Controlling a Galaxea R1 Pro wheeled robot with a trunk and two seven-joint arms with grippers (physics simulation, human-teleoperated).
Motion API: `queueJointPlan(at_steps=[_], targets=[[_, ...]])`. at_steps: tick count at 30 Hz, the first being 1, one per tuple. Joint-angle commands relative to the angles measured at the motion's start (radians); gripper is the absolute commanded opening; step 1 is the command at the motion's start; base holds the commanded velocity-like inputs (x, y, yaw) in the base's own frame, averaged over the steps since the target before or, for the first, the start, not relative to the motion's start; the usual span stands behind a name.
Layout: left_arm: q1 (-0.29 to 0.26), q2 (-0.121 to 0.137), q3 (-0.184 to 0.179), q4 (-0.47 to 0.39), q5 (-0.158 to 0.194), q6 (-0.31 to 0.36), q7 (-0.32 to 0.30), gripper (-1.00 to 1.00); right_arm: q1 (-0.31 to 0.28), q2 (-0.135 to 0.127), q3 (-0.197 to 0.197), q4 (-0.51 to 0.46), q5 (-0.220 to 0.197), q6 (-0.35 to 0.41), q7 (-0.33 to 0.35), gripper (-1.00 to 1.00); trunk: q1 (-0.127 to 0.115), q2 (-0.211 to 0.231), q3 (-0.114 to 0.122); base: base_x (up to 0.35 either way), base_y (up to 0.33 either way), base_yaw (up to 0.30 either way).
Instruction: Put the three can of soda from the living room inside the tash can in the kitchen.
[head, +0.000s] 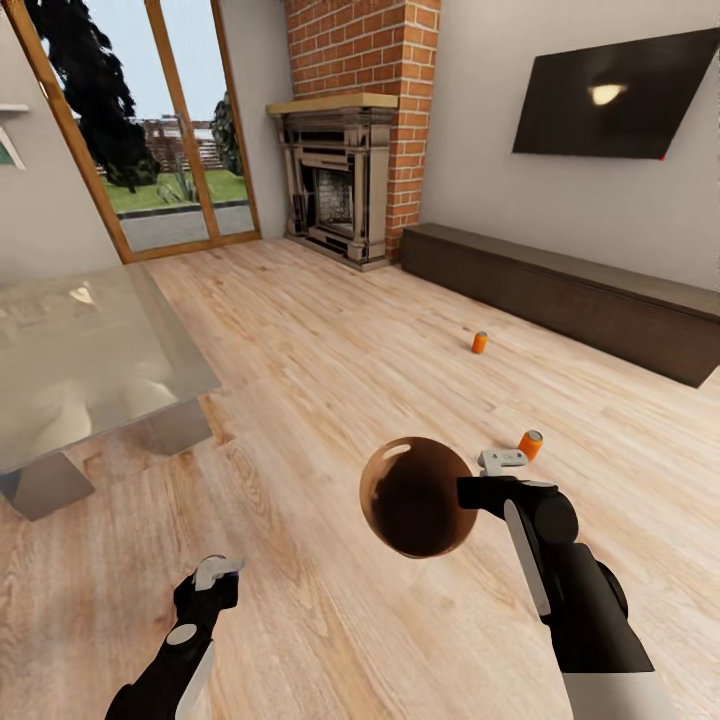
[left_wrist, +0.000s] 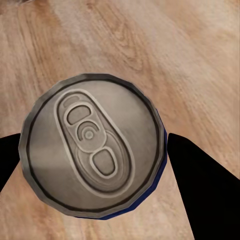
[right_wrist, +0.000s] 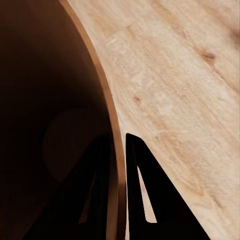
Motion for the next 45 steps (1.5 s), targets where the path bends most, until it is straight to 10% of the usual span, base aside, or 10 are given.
queueJointPlan(at_steps=[1, 45], targets=[[0.0, 0.0, 0.0, 0.0, 0.0, 0.0, -0.001, -1.0, 0.0, 0.0, 0.0, 0.0, -0.016, 0.0, 0.004, -1.0, -0.004, 0.007, 0.005, 0.0, 0.0, 0.0], [0.0, 0.0, 0.0, 0.0, 0.0, 0.0, -0.001, -1.0, 0.0, 0.0, 0.002, 0.0, -0.016, -0.001, 0.004, -1.0, -0.153, 0.28, 0.198, 0.0, 0.0, 0.0]])
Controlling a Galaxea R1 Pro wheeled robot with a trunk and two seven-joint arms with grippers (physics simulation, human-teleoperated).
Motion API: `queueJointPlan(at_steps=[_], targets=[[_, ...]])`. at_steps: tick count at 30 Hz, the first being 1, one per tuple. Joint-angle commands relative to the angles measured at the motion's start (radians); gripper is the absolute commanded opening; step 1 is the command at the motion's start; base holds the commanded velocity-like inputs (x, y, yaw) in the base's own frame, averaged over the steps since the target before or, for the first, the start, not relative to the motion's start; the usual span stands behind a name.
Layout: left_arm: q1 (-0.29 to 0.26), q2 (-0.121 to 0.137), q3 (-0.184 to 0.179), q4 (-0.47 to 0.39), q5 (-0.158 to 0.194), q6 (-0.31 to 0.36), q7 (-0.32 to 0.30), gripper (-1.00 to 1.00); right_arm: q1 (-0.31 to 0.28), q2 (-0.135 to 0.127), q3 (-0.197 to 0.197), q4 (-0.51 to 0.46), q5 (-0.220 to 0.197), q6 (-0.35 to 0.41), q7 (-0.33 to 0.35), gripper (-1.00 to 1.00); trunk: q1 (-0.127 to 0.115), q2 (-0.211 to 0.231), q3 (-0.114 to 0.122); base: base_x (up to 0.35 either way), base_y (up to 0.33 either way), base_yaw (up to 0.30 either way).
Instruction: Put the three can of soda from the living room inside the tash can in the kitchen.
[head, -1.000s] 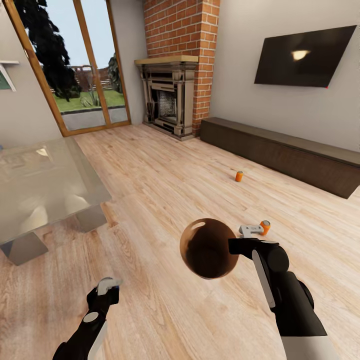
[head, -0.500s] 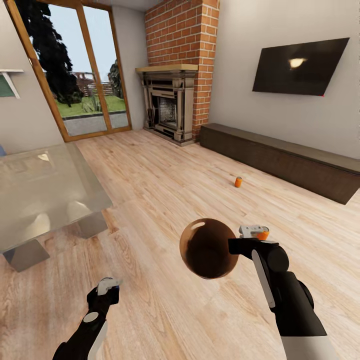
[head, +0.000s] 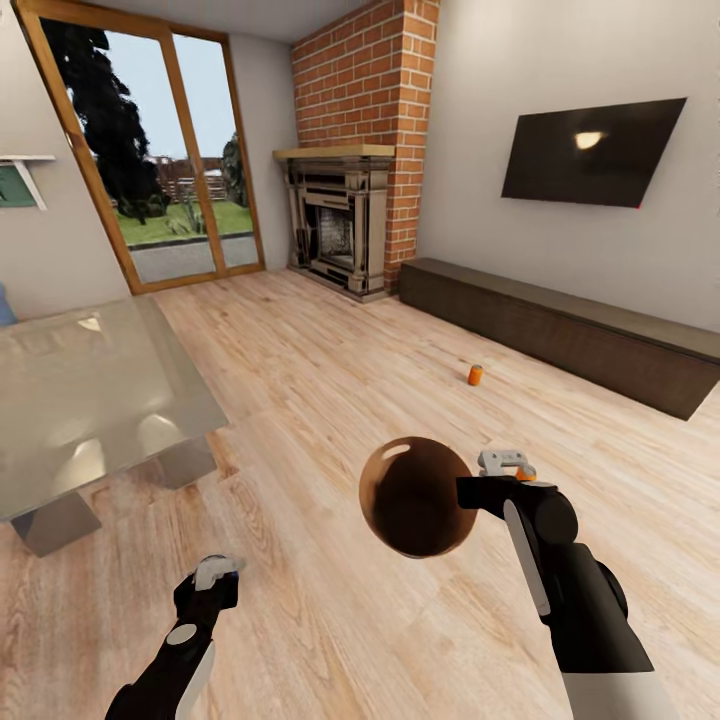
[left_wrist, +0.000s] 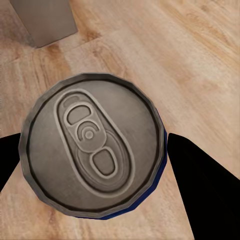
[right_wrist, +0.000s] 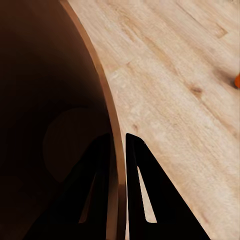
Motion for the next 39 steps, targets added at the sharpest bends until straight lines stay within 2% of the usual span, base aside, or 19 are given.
queueJointPlan(at_steps=[1, 31, 36, 39], targets=[[0.0, 0.0, 0.0, 0.0, 0.0, 0.0, -0.001, -1.0, 0.0, 0.0, 0.0, 0.0, -0.014, 0.0, 0.004, -1.0, -0.004, 0.007, 0.005, 0.0, 0.0, 0.0], [0.0, 0.0, 0.0, 0.0, 0.0, 0.001, -0.001, -1.0, 0.0, 0.0, 0.0, 0.0, -0.014, 0.0, 0.004, -1.0, -0.119, 0.217, 0.147, 0.0, 0.0, 0.0], [0.0, 0.0, 0.0, -0.011, 0.0, 0.0, -0.001, -1.0, 0.0, 0.0, 0.0, 0.0, -0.014, 0.0, 0.004, -1.0, -0.119, 0.217, 0.151, 0.0, 0.0, 0.0], [0.0, 0.0, -0.005, -0.057, 0.0, 0.0, -0.001, -1.0, 0.0, 0.0, -0.002, 0.002, -0.014, -0.001, 0.004, -1.0, -0.119, 0.217, 0.152, 0.0, 0.0, 0.0]])
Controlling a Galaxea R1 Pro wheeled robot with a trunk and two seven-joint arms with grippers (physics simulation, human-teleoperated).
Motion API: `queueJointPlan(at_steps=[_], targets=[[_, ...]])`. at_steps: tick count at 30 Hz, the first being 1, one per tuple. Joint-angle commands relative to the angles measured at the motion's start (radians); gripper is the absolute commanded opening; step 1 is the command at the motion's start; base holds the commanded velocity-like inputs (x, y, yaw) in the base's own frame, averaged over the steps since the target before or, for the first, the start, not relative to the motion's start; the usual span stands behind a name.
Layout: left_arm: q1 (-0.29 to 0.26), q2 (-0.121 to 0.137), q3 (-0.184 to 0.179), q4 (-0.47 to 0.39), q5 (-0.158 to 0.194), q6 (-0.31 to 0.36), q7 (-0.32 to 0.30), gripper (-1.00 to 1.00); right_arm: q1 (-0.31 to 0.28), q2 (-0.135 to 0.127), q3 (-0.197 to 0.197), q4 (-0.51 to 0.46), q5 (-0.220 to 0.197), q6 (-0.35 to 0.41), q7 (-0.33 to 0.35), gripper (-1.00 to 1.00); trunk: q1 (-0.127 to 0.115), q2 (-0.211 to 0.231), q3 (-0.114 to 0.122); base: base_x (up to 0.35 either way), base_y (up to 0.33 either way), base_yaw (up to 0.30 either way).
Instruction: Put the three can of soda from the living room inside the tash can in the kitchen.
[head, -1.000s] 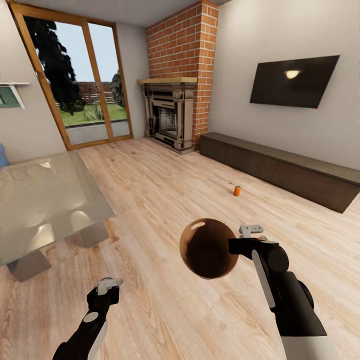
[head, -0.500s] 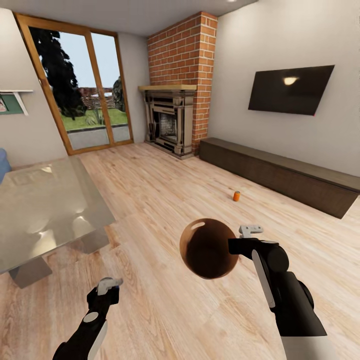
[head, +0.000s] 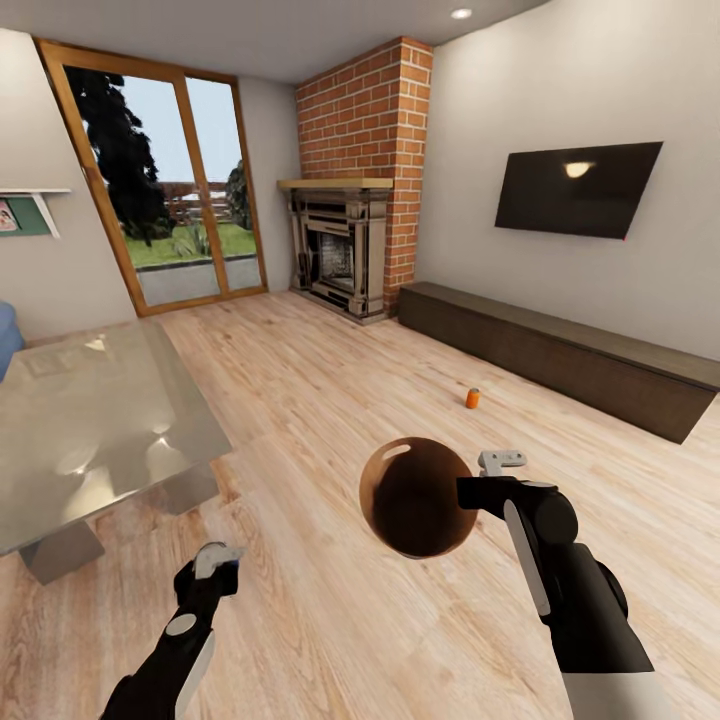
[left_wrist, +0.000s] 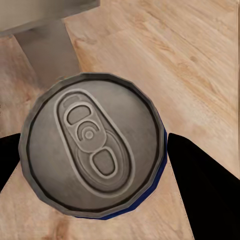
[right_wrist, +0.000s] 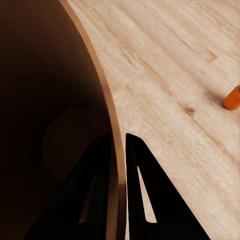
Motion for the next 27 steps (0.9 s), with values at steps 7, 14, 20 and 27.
queueJointPlan(at_steps=[7, 14, 20, 27], targets=[[0.0, 0.002, -0.036, -0.042, 0.002, 0.004, -0.003, -1.0, 0.0, -0.001, -0.001, 0.001, -0.012, -0.001, 0.004, -1.0, 0.0, 0.0, 0.0, 0.0, 0.0, 0.0], [0.0, 0.005, -0.038, -0.052, 0.003, 0.006, -0.006, -1.0, 0.0, -0.001, 0.0, 0.006, -0.007, -0.001, 0.003, -1.0, 0.0, 0.0, 0.0, 0.0, 0.0, 0.0], [0.0, 0.006, -0.038, -0.069, 0.003, 0.006, -0.007, -1.0, 0.0, -0.002, -0.001, 0.006, -0.007, -0.001, 0.004, -1.0, 0.0, 0.0, 0.0, 0.0, 0.0, 0.0], [0.0, 0.006, -0.038, -0.078, 0.004, 0.006, -0.007, -1.0, 0.0, -0.004, -0.001, 0.005, -0.007, -0.001, 0.004, -1.0, 0.0, 0.0, 0.0, 0.0, 0.0, 0.0]])
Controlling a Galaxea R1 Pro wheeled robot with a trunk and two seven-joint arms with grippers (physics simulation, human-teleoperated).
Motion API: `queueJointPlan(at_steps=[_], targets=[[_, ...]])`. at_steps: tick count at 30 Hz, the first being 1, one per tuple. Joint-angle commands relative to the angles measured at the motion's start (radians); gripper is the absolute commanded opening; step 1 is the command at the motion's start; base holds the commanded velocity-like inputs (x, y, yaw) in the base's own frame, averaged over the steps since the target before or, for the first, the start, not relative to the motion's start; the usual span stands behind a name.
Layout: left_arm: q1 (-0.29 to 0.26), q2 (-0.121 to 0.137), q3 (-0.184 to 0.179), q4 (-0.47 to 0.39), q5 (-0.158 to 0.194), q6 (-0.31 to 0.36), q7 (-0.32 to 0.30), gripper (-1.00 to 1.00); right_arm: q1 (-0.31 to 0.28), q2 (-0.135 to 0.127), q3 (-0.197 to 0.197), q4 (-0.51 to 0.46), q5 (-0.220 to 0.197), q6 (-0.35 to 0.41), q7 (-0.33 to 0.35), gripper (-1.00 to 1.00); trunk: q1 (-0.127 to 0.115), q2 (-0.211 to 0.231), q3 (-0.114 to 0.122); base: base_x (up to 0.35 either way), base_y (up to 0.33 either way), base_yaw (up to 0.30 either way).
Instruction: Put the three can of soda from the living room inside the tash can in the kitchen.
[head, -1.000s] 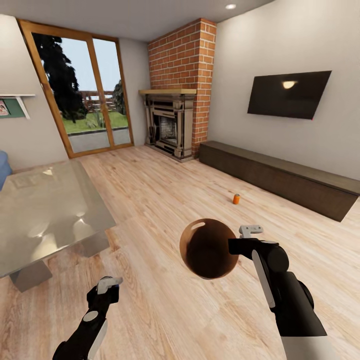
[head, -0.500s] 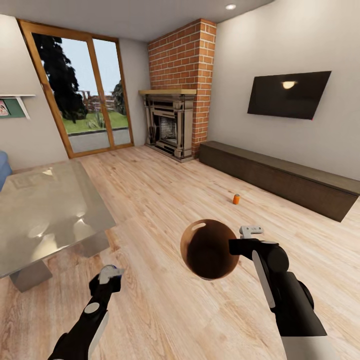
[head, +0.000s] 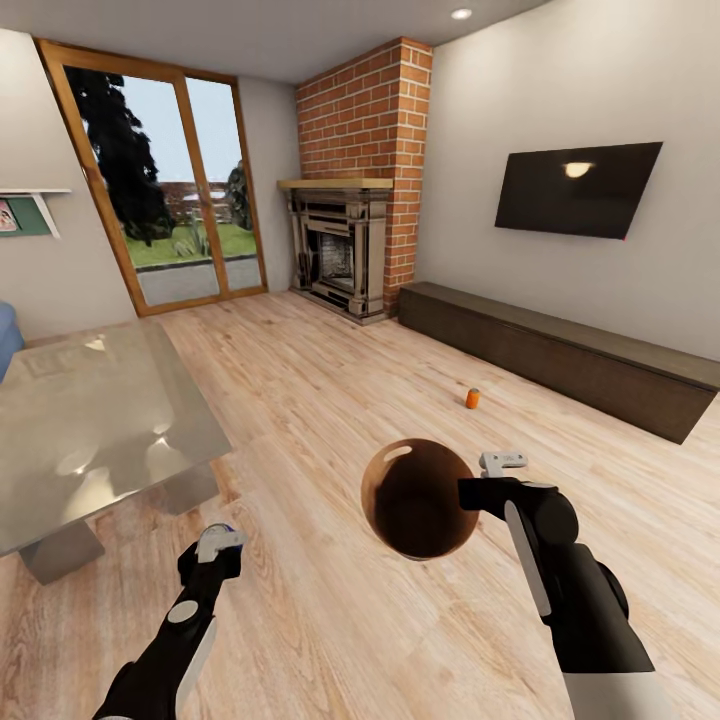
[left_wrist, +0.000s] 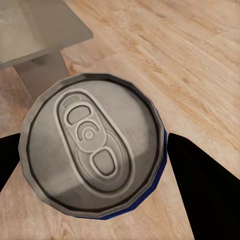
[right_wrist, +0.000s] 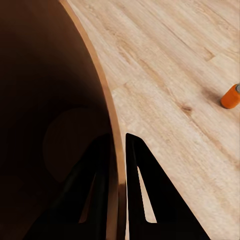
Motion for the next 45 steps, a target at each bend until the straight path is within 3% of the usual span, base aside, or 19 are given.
queueJointPlan(at_steps=[1, 24, 34, 37, 39, 41, 45], targets=[[0.0, 0.0, 0.0, 0.0, 0.0, 0.0, -0.001, -1.0, 0.0, 0.0, 0.0, 0.0, -0.012, 0.0, 0.004, -1.0, 0.0, 0.0, 0.0, 0.0, 0.0, 0.0], [0.0, 0.0, 0.0, -0.001, 0.0, 0.001, -0.001, -1.0, 0.0, 0.0, 0.0, 0.0, -0.012, 0.0, 0.004, -1.0, -0.088, 0.161, 0.072, 0.0, 0.0, 0.0], [0.001, 0.001, 0.0, 0.005, 0.001, 0.0, -0.026, -1.0, 0.0, 0.001, 0.002, 0.005, -0.012, -0.001, 0.003, -1.0, -0.088, 0.161, 0.072, 0.0, 0.0, 0.0], [0.002, 0.014, 0.005, -0.009, 0.005, 0.041, -0.188, -1.0, 0.0, 0.003, 0.003, 0.029, -0.011, -0.002, 0.001, -1.0, -0.088, 0.161, 0.072, 0.0, 0.0, 0.0], [0.002, 0.026, 0.009, -0.026, 0.007, 0.089, -0.231, -1.0, 0.0, 0.003, 0.004, 0.04, -0.01, -0.003, 0.001, -1.0, -0.088, 0.161, 0.072, 0.0, 0.0, 0.0], [0.002, 0.044, 0.038, -0.069, 0.024, 0.164, -0.356, -1.0, 0.0, 0.004, 0.023, 0.062, -0.01, -0.004, -0.001, -1.0, -0.088, 0.161, 0.072, 0.0, 0.0, 0.0], [0.002, 0.053, 0.092, -0.122, 0.049, 0.24, -0.511, -1.0, 0.0, 0.004, 0.065, 0.09, -0.01, -0.008, -0.002, -1.0, -0.088, 0.161, 0.072, 0.0, 0.0, 0.0]])
